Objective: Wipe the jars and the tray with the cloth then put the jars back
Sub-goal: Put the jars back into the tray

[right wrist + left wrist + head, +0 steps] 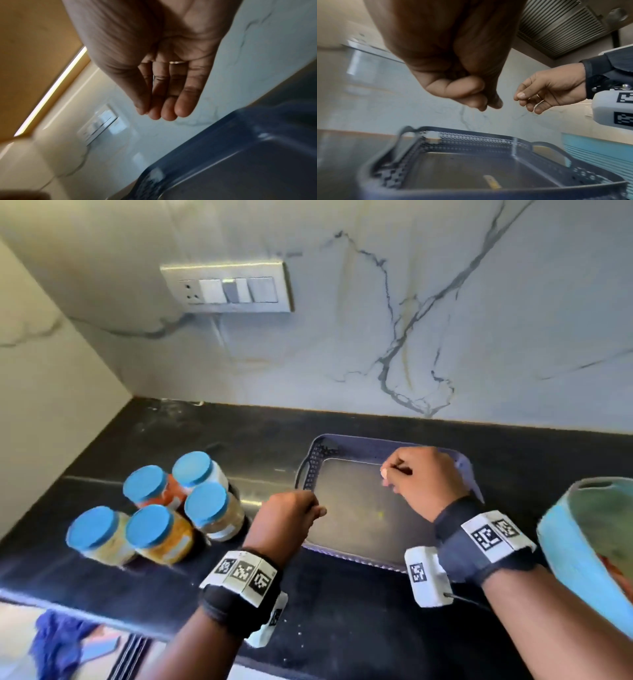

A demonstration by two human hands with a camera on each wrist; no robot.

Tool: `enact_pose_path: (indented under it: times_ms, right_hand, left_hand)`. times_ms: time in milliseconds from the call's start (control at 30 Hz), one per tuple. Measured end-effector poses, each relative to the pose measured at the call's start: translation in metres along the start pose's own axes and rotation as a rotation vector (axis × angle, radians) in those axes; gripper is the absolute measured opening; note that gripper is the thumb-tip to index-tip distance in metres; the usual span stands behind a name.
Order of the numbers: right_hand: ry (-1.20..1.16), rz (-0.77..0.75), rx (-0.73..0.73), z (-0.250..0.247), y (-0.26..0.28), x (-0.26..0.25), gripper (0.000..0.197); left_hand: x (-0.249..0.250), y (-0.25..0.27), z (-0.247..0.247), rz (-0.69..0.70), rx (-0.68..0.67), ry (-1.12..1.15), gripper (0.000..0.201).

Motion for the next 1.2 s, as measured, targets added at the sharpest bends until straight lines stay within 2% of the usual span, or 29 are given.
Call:
enact_pose_path:
  times_ms: [33,67,167,267,333,400,467,567,633,700,800,967,1100,1200]
  right_hand:
    - [-0.024,-0.057,-0.065,0.024,-0.004,-0.021,0.021]
    - [-0.04,-0.113,-0.11,0.043,-0.006,-0.037,0.023]
    - [-0.03,-0.265,-0.248,0.096,-0.003,-0.089,0.025]
    - [0.001,-0.355,-0.32,0.138,0.0,-0.128,0.016]
    - [0.069,-0.4,-0.379,0.166,0.001,-0.148,0.028]
    - [0.178,-0.449,-0.44,0.192,0.001,-0.166,0.047]
    - [0.248,-0.465,-0.486,0.214,0.003,-0.179,0.06]
    - [0.317,-0.46,-0.535,0.241,0.003,-0.189,0.071]
    - [0.38,-0.484,-0.567,0.259,0.005,-0.194,0.075]
    - [0.457,-0.507,-0.57,0.271,0.007,-0.199,0.073]
    - [0.535,-0.52,-0.544,0.282,0.006,-0.201,0.066]
    - [0.475,-0.496,-0.503,0.283,-0.001,-0.198,0.067]
    - [0.344,-0.442,-0.457,0.265,-0.008,-0.197,0.078]
    - [0.285,-0.437,-0.402,0.23,-0.018,-0.201,0.081]
  left_hand:
    - [-0.016,0.01,-0.01,-0.009,0.039,-0.015,0.011]
    - [-0.027,0.019,-0.017,-0.006,0.071,-0.008,0.012]
    - [-0.064,0.047,-0.042,-0.062,0.177,0.071,0.035]
    - [-0.095,0.076,-0.077,-0.11,0.402,0.082,0.029]
    - [-0.119,0.092,-0.099,-0.148,0.528,0.078,0.025]
    - [-0.144,0.1,-0.116,-0.199,0.594,0.026,0.026]
    - [-0.169,0.102,-0.124,-0.308,0.519,-0.076,0.042]
    - [-0.2,0.1,-0.117,-0.519,0.269,-0.144,0.076]
    - [-0.214,0.097,-0.109,-0.569,0.161,-0.176,0.083]
    - [-0.222,0.091,-0.101,-0.558,0.094,-0.255,0.08]
    - [-0.235,0.084,-0.098,-0.55,0.063,-0.307,0.069]
    - [-0.245,0.075,-0.094,-0.559,-0.001,-0.264,0.063]
    - [-0.235,0.075,-0.103,-0.553,-0.023,-0.211,0.069]
    - [-0.211,0.067,-0.12,-0.496,-0.002,-0.213,0.074]
Point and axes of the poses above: each hand's wrist, its own y-axis away from the middle knuckle, its own z-axis out of the palm, x = y × z, the point moved 8 cm from there along -y, towards the middle knuckle
